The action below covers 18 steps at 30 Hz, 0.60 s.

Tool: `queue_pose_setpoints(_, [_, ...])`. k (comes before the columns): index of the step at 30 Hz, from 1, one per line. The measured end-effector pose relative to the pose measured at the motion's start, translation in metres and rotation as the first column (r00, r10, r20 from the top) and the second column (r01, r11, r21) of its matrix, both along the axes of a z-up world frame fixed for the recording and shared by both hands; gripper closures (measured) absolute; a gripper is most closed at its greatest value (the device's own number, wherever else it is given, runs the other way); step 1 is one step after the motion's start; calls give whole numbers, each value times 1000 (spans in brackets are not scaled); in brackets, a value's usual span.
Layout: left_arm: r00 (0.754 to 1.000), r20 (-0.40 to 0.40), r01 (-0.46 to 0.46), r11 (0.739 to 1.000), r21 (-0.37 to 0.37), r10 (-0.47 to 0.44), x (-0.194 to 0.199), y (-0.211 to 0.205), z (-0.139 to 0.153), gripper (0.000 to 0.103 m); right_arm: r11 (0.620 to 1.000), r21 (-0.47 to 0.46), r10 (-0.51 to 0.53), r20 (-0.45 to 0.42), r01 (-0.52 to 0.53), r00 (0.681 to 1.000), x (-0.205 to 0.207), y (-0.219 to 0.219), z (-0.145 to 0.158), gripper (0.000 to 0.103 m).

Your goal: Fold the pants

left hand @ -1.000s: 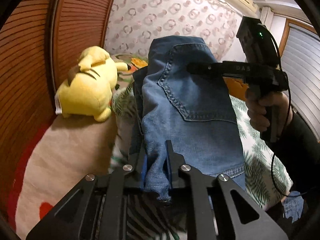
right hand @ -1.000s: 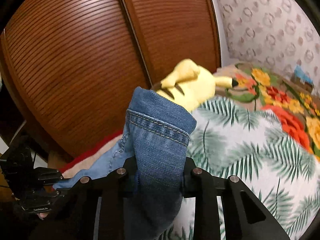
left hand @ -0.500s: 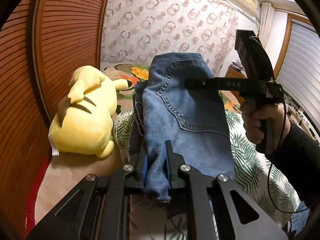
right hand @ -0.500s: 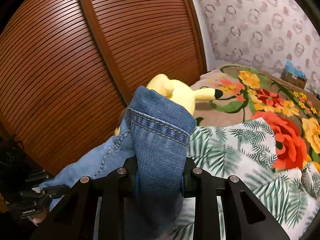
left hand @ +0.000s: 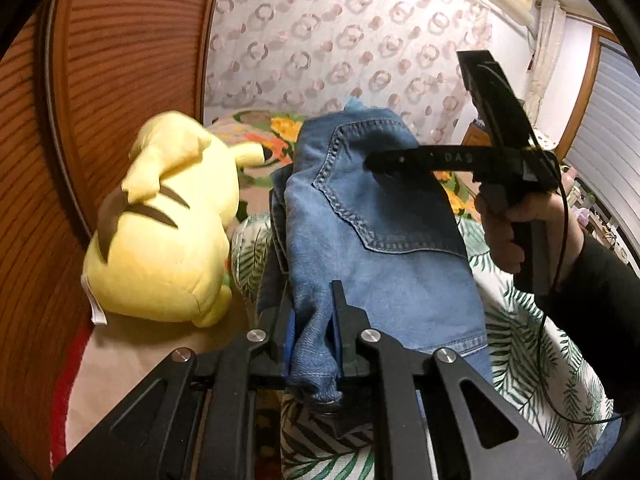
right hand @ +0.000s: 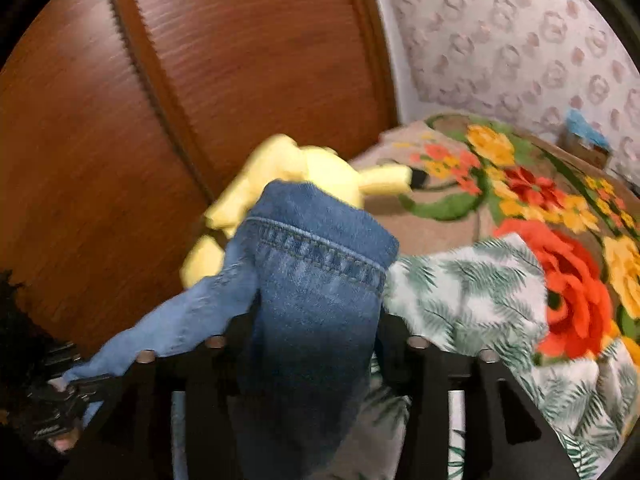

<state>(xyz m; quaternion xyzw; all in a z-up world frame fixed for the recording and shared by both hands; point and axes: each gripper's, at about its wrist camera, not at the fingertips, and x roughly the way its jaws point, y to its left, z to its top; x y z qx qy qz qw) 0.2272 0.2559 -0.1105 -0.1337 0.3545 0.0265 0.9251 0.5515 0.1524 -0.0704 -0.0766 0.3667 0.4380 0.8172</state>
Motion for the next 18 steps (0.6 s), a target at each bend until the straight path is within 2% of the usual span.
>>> queue_pose_setpoints(4, [1000,-22,-3,1000,17,3,1,-7,-11,88,998,-39,-41,26,42,999,6,-3,-7,31])
queue_pose_setpoints(11, [999,-29,-20,1000,-3,19,0,-5,-17,87,995,-31,-88,222,97,971,-22,-10,23,29])
queue_pose_setpoints(12, [999,-29,-20,1000,-3,20,0,-6,-17,87,996,-17,-79,235,85,969,-29,-12,26,31])
queue_pose_setpoints(13, [999,-28,-21,1000,0,21,-1,-6,-17,87,999,-1,-53,232,55,971,-32,-11,28,43])
queue_pose_setpoints(14, [999,-29,-21,1000,3,21,0,-7,-17,87,1000,4,-24,225,23,974,-35,-9,26,49])
queue_pose_setpoints(16, [999,-30,-21,1000,9,22,0,-7,-17,87,1000,-10,21,211,-20,977,-39,-2,23,75])
queue_pose_setpoints(18, [999,-35,-23,1000,19,23,0,-8,-18,87,999,-38,44,204,-38,978,-38,6,13,77])
